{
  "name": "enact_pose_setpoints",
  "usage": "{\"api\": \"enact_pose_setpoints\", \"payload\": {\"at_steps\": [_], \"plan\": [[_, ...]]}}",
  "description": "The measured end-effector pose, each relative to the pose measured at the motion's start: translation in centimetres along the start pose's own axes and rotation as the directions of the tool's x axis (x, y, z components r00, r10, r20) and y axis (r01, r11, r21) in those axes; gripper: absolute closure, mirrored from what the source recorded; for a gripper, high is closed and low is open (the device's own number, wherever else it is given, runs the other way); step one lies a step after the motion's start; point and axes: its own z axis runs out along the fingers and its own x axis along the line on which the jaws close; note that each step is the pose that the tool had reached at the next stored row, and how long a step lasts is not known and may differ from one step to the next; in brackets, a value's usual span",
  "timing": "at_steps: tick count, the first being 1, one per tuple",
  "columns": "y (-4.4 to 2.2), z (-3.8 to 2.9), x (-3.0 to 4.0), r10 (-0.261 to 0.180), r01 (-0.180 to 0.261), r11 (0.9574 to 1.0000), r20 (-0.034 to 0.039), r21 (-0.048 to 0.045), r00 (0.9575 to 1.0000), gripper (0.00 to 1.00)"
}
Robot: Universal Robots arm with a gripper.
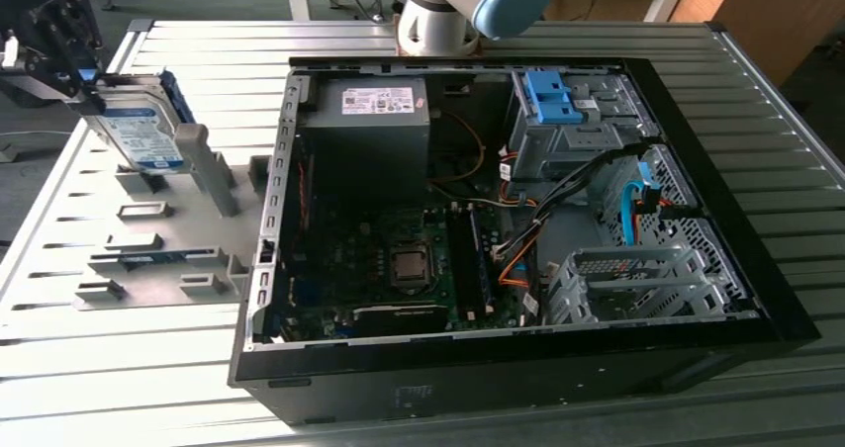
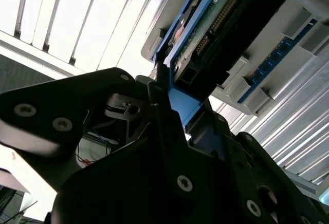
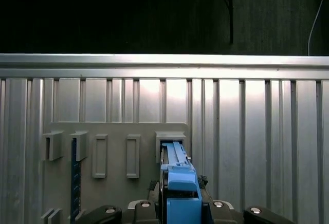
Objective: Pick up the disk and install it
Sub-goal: 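Pick up the disk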
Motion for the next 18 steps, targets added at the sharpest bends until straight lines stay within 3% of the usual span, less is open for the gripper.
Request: {"api": "enact_pose_setpoints", "payload": {"at_steps": [18], "plan": [[0.01, -0.33, -0.01, 0.000, 0.000, 1.0000, 0.0000, 0.0000, 1.0000, 0.64]]}}
